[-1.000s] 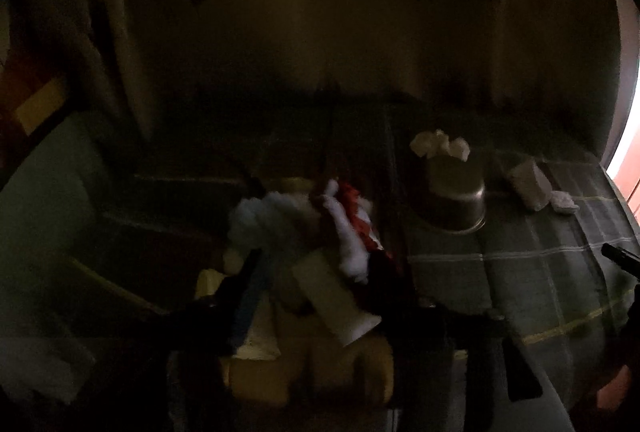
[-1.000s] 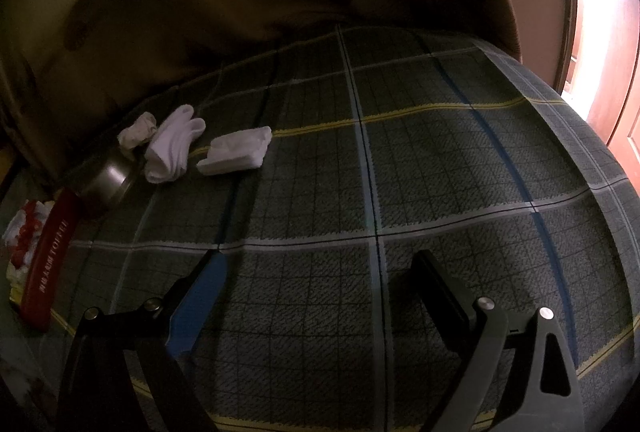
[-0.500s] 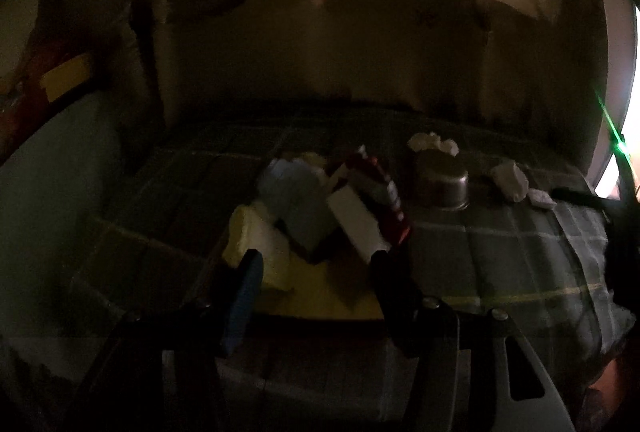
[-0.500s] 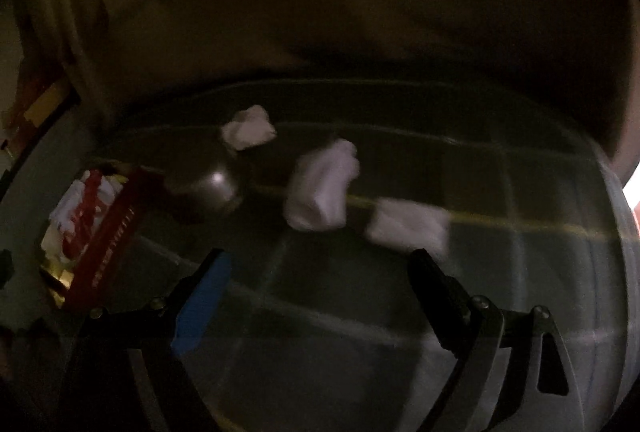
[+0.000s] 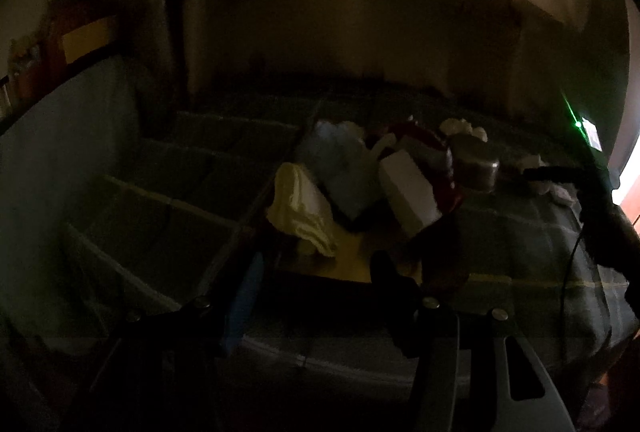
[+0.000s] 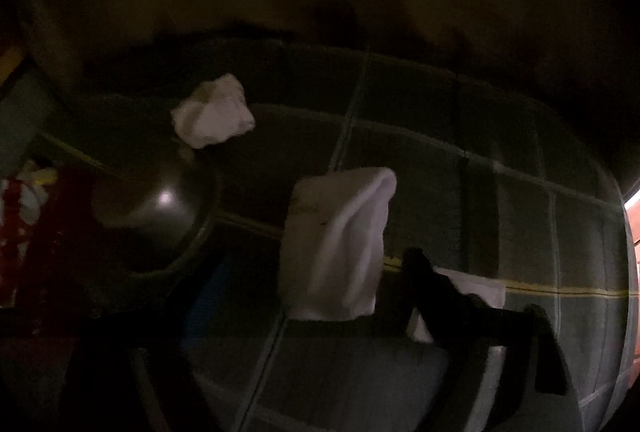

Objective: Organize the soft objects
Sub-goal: 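Grasp a white sock on the bed with the right tool, then carry the white sock into the cardboard box and open the right tool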

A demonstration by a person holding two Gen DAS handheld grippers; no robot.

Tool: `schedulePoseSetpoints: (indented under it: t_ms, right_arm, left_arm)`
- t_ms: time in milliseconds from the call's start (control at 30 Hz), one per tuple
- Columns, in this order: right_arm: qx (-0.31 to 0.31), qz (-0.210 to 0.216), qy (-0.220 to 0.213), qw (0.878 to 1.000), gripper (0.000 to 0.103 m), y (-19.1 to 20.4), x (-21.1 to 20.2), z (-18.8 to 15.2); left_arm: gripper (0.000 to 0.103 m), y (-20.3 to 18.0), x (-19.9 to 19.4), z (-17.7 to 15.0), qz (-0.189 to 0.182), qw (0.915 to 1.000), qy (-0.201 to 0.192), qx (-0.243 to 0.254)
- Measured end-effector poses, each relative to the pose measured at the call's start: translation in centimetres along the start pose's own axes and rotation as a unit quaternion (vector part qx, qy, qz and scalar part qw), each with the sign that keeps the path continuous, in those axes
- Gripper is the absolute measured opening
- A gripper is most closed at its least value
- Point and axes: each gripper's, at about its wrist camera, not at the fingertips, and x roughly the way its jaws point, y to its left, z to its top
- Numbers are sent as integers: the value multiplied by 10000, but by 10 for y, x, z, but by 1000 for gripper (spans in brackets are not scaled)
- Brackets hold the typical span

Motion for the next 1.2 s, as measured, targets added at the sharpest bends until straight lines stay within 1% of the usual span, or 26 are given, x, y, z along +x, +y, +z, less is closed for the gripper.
schedulePoseSetpoints:
  t_ms: [33,67,100,167,233,300,400,467,533,567,600,667,767,900,967,1067,1200]
  right_arm:
    - [9,-37,109,9999,43,-1,5,1]
    - [65,-26,289,9996,33,-4,12,-1]
    - [92,11,269,9996,33,-5,12,-2]
    - [68,27,173,9998,26,-6,6,-5]
    - [170,136,-8,9998,25,-9,-10,-10]
    - [222,371,-306,9986,25,-6,-37,-19]
    - [156,735,-670,9949,25,12,-80,-35]
    - [51,1103,-846,9903,25,30,-106,-46]
    - [-132,1456,-1001,9842,25,56,-132,-57]
    - [-237,1713,-1051,9793,25,73,-146,-62]
    - [-312,1847,-1079,9764,25,86,-151,-62]
    - [-578,2136,-1091,9691,25,123,-164,-66]
    - [-869,2488,-1044,9590,25,168,-172,-67]
    - [-1188,2632,-916,9530,25,211,-169,-69]
    - [-1287,2658,-813,9519,25,235,-157,-67]
    - [-1326,2636,-674,9531,25,249,-139,-62]
    - [-1341,2560,-500,9560,25,267,-115,-55]
  left_arm:
    - [57,0,2,-1,18,10000,32,20]
    - [57,0,3,-1,16,10000,38,32]
    - [57,0,5,-2,6,10000,37,45]
    - [57,0,6,-3,19,10000,12,67]
    - [57,0,4,-4,44,9999,-44,83]
    - [57,2,2,-4,33,9999,-82,54]
    - [57,7,1,-3,-21,9999,-129,-67]
    - [57,10,-1,0,-52,9998,-138,-117]
    - [57,11,-3,0,-53,9998,-154,-143]
    - [57,11,-4,0,-38,9998,-158,-147]
    - [57,12,-5,0,-30,9998,-156,-147]
    - [57,13,-6,1,-53,9998,-155,-148]
    - [57,18,-9,4,-56,9997,-181,-178]
    - [57,23,-9,6,72,9996,-152,-208]
    - [57,28,-9,6,95,9995,-137,-260]
    - [57,34,-7,6,182,9992,-91,-331]
    - [57,44,-1,6,250,9987,64,-442]
